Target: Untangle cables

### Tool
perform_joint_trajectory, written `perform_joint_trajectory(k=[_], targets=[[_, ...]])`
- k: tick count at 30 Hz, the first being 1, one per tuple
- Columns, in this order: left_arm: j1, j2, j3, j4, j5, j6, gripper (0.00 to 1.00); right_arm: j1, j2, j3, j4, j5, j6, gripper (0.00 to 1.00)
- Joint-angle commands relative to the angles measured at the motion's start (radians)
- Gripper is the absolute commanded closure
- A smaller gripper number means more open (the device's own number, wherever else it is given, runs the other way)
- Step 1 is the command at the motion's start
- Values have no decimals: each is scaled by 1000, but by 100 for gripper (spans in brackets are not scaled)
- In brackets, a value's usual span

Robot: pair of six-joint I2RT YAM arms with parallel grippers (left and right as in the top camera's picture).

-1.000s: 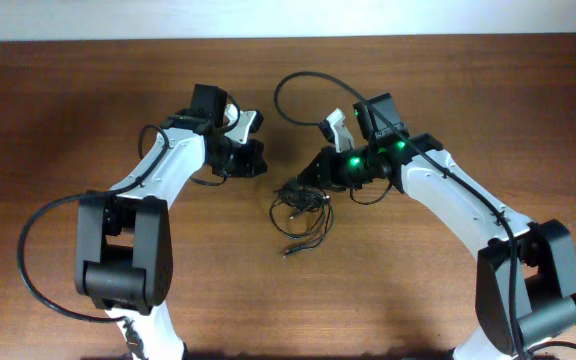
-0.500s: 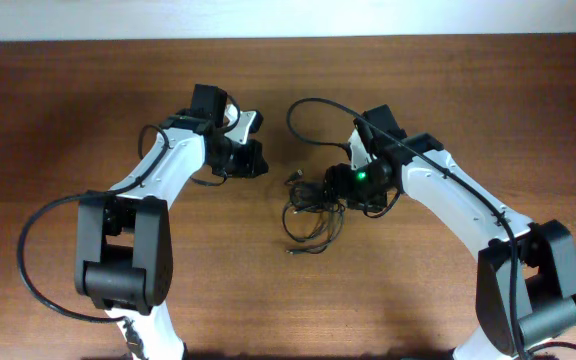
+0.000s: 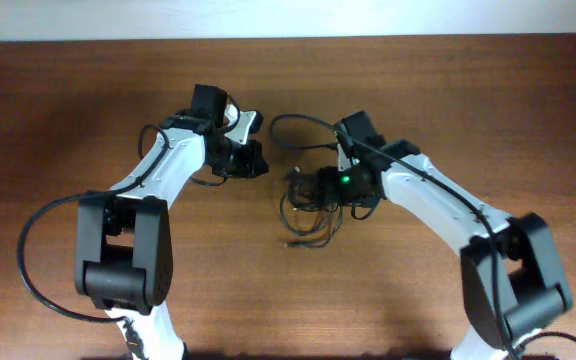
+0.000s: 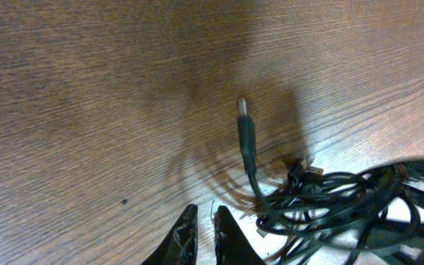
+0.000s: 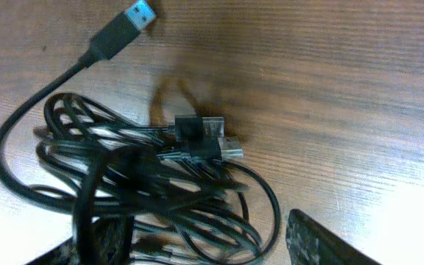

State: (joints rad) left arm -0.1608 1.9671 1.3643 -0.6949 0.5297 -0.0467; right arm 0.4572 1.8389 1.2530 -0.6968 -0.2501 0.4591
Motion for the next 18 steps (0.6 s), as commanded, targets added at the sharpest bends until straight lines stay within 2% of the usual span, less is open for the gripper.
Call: perform_joint_trajectory(k=[1,4,5,7,9,10,13,18], targets=[[-5,-24,11,0,-3,-3,91,26,92,-10,83,67,-10,39],[-11,-24,11,1,-3,-3,91,26,99,-9,96,67,-10,55],[-13,-24,11,1,-3,-3,91,24,97,-9,97,68,-10,55],[-15,-24,11,1,40,-2,99,17,97,-8,100,68,-10,55],[-14,-28,11,-6,221,77,99,8,97,-8,99,49,-10,53],[-13,-31,11,-18,241,77,98,-2,96,-7,100,10,-10,50],[-31,-30,11,-25,209,4,100,-84,96,-8,102,-147,-10,50],[-153,-30,11,-17,-12,-142,99,-116,98,-12,96,-215,-17,49]])
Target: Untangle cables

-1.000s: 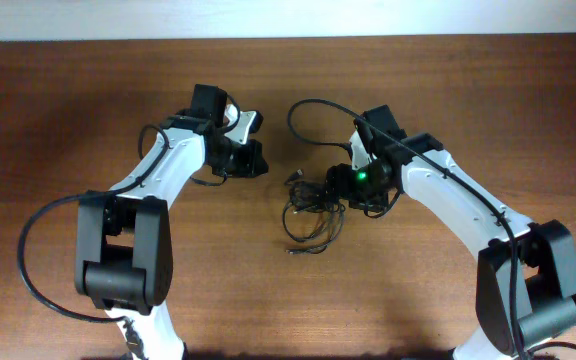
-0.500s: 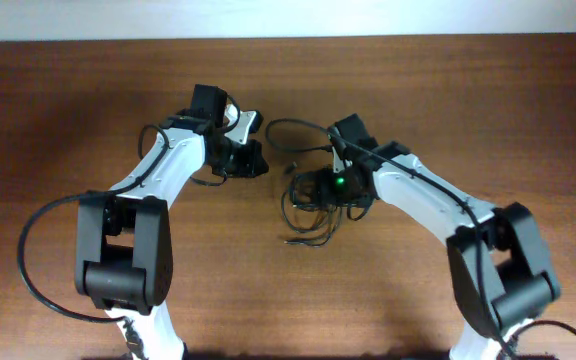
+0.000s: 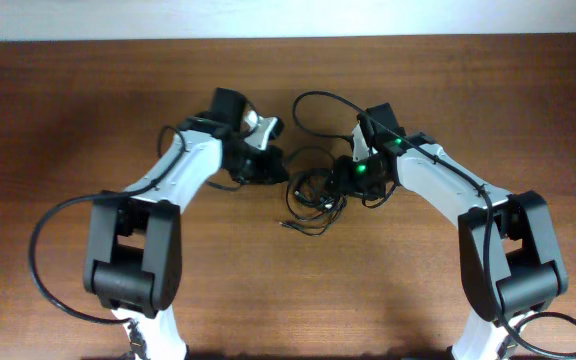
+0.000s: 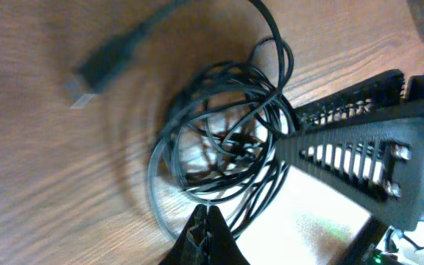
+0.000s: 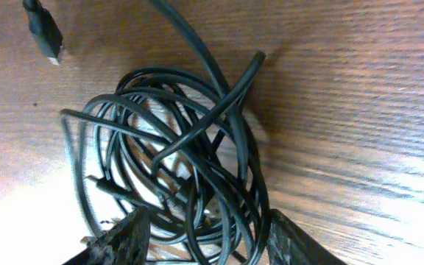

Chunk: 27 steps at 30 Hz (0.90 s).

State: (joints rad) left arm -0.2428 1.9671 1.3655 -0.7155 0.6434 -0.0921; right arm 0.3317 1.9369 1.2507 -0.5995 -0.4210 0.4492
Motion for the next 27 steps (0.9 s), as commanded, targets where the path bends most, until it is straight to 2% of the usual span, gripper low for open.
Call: perform_joint_trajectory(k=[1,3,5,7,8,13,18,22,24,27], targets=[[-90,-30,10,10,-175,-140,99,8,1,-11,6,-27,-7,49],[-119,-29,10,38,-182,-175,100,8,1,-11,24,-13,-7,49],[-154,-27,10,62,-271,-261,99,8,1,-11,24,-13,-7,49],[-177,-18,10,76,-310,-298,96,9,2,-17,29,-13,-7,49],[-185,-8,10,87,-311,-298,91,9,2,-18,30,-13,-7,49],[-199,59,10,198,-331,-365,84,-11,3,-19,42,-13,-8,50],[-203,124,10,218,-342,-386,91,-11,3,-19,67,-12,-8,50],[-203,175,10,219,-360,-386,88,-11,21,-19,70,-9,-31,49],[-203,179,10,218,-357,-386,100,-11,40,-20,70,-9,-34,49],[-196,160,13,207,-293,-385,100,-11,59,-26,66,-7,-35,49]])
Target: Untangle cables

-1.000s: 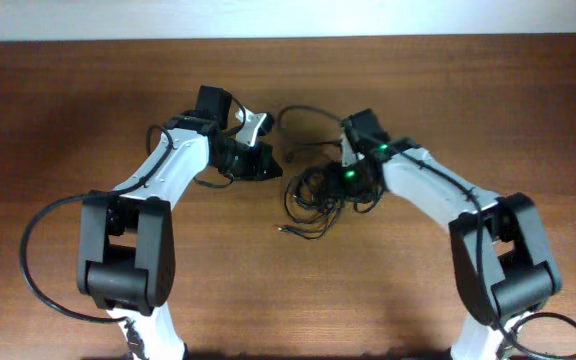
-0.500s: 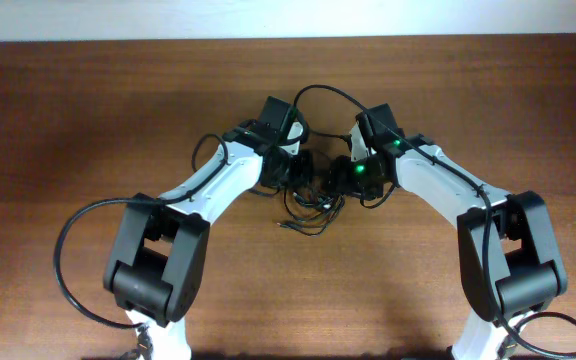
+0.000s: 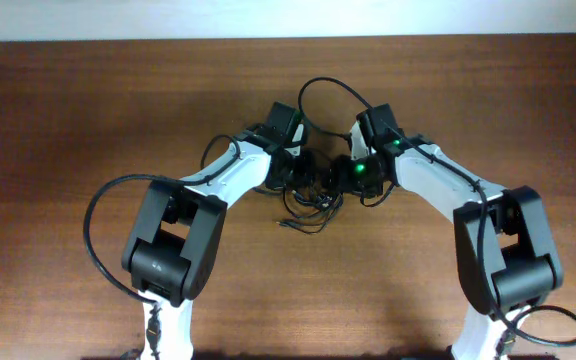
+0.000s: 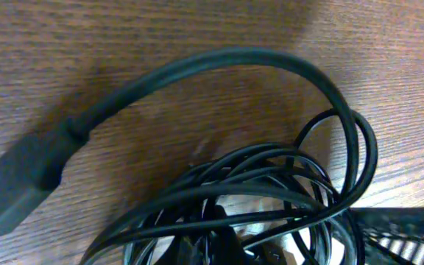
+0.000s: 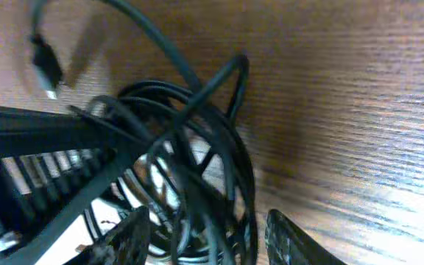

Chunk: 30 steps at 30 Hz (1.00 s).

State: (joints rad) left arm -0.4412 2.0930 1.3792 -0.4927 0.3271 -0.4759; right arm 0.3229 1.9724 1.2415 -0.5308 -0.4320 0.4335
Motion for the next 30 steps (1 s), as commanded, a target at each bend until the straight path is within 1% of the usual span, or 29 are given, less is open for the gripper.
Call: perform_joint_trajectory(k=[1,4,7,9,10,12,13,14,15,16,17,18,19,20,23,24,25,27,28,29,30], targets=[[8,16,-1,-17,54,1,100,-2,24,-19,-3,7,-38,49],[41,-109,-1,-26,108,21,100,-3,25,-45,-7,64,-37,49],[65,-224,-1,-47,107,21,100,-2,26,-71,-8,85,-37,50],[67,-263,-1,-71,103,26,100,-2,26,-78,-8,86,-37,50],[66,-272,-1,-85,103,51,100,-2,26,-81,-8,86,-37,51],[66,-274,-1,-134,93,125,100,-2,26,-82,-16,86,-37,65],[66,-274,-1,-170,53,158,100,-2,26,-82,-18,85,-37,69],[66,-274,-1,-216,-26,185,100,-3,26,-81,-27,85,-37,75],[66,-274,-1,-256,-109,212,100,-3,26,-81,-56,84,-58,75],[66,-274,-1,-285,-154,246,100,-5,23,-80,-72,83,-87,77],[66,-274,-1,-306,-179,275,100,-5,16,-78,-83,68,-113,78],[66,-274,-2,-323,-198,292,100,-5,-1,-70,-103,14,-171,78],[66,-274,-2,-332,-220,291,100,-5,-22,-60,-126,-39,-222,78],[66,-274,-2,-333,-222,292,100,-5,-53,-48,-156,-81,-262,72],[66,-274,-2,-332,-220,291,97,-5,-144,-8,-265,-88,-273,52],[66,-274,-2,-332,-220,291,95,-5,-169,0,-301,-88,-273,43],[66,-274,-2,-332,-219,291,93,-6,-188,1,-326,-82,-273,23],[58,-274,-2,-332,-219,291,91,-16,-193,1,-349,-50,-272,20],[52,-274,-2,-332,-219,291,88,-31,-193,0,-354,-31,-272,19],[48,-274,-2,-332,-219,291,88,-55,-193,0,-352,-24,-272,18],[45,-274,-2,-332,-220,291,91,-77,-193,0,-348,-24,-269,16]])
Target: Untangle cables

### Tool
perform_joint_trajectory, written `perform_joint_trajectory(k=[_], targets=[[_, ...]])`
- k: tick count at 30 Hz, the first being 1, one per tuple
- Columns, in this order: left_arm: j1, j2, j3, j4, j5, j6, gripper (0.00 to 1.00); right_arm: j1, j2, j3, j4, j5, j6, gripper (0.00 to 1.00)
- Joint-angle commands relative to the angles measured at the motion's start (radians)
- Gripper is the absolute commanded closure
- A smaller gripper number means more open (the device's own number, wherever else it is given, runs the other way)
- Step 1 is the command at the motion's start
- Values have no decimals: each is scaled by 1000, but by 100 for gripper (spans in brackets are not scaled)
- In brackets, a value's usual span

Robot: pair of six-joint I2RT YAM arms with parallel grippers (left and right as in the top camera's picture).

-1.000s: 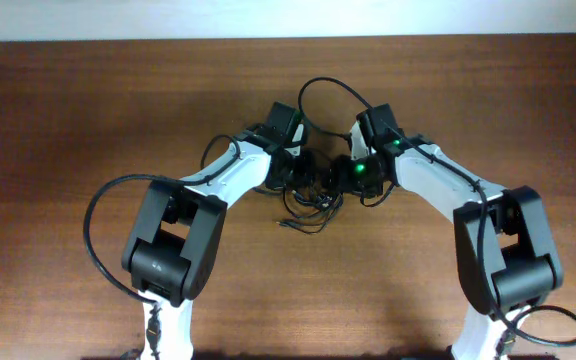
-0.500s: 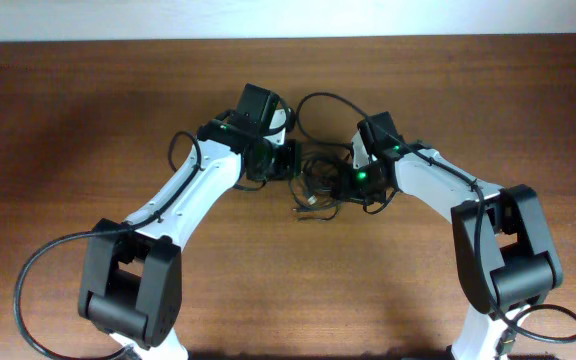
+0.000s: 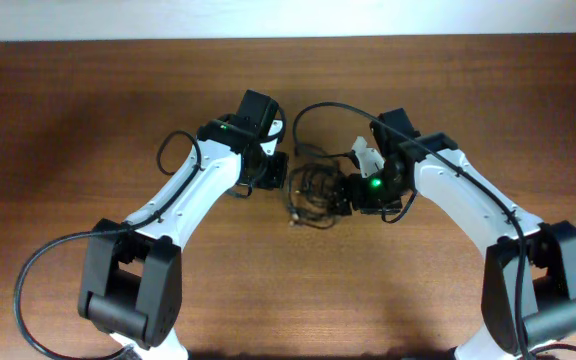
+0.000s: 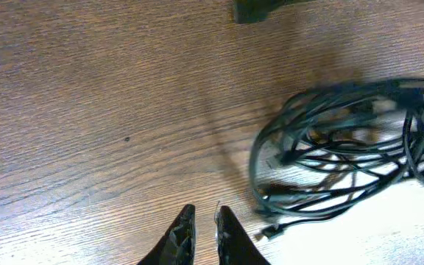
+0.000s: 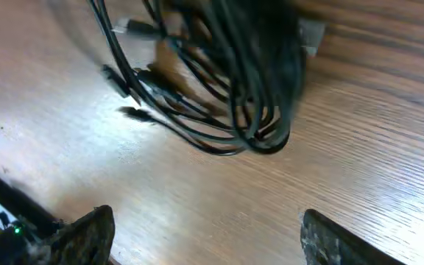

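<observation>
A knot of thin black cables (image 3: 315, 190) lies mid-table between my two grippers. One thicker cable (image 3: 328, 106) arcs out of it toward the far side. In the left wrist view the bundle (image 4: 344, 147) sits right of and beyond my left gripper (image 4: 205, 221), which is shut on nothing over bare wood; a dark plug (image 4: 252, 9) shows at the top edge. Overhead, the left gripper (image 3: 273, 175) is just left of the knot. My right gripper (image 3: 350, 190) is at the knot's right side. It is wide open (image 5: 208, 228), with the blurred cables (image 5: 227, 73) beyond its fingers.
The brown wooden table (image 3: 88, 90) runs to a pale wall at the far edge. The left arm's own black cable (image 3: 38, 250) loops out near its base at the front left. Both arm bases stand at the near edge.
My left gripper has drawn back from the knot to its left side. The right gripper's jaws stand much wider, with bare wood between them instead of cables. The knot sits slightly nearer.
At first the left gripper hung left of the knot while the right gripper's fingers straddled it. Then both were at the knot, farther back on the table, the left shut. Then the left pressed close against the coils. Now both are off the cables.
</observation>
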State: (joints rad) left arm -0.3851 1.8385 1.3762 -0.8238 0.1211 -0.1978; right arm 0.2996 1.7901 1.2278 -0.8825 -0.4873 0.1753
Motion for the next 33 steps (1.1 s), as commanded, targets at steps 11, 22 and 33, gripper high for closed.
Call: perform_joint_trajectory(k=[11,22,33], targets=[[-104,-19,32,-9,27,17,82,-344,-8,14,48,108,19,24],[-404,96,55,251,-246,-113,54,-451,0,-14,-6,186,19,2],[-435,255,55,337,-272,-134,99,-451,0,-14,-12,186,19,1]])
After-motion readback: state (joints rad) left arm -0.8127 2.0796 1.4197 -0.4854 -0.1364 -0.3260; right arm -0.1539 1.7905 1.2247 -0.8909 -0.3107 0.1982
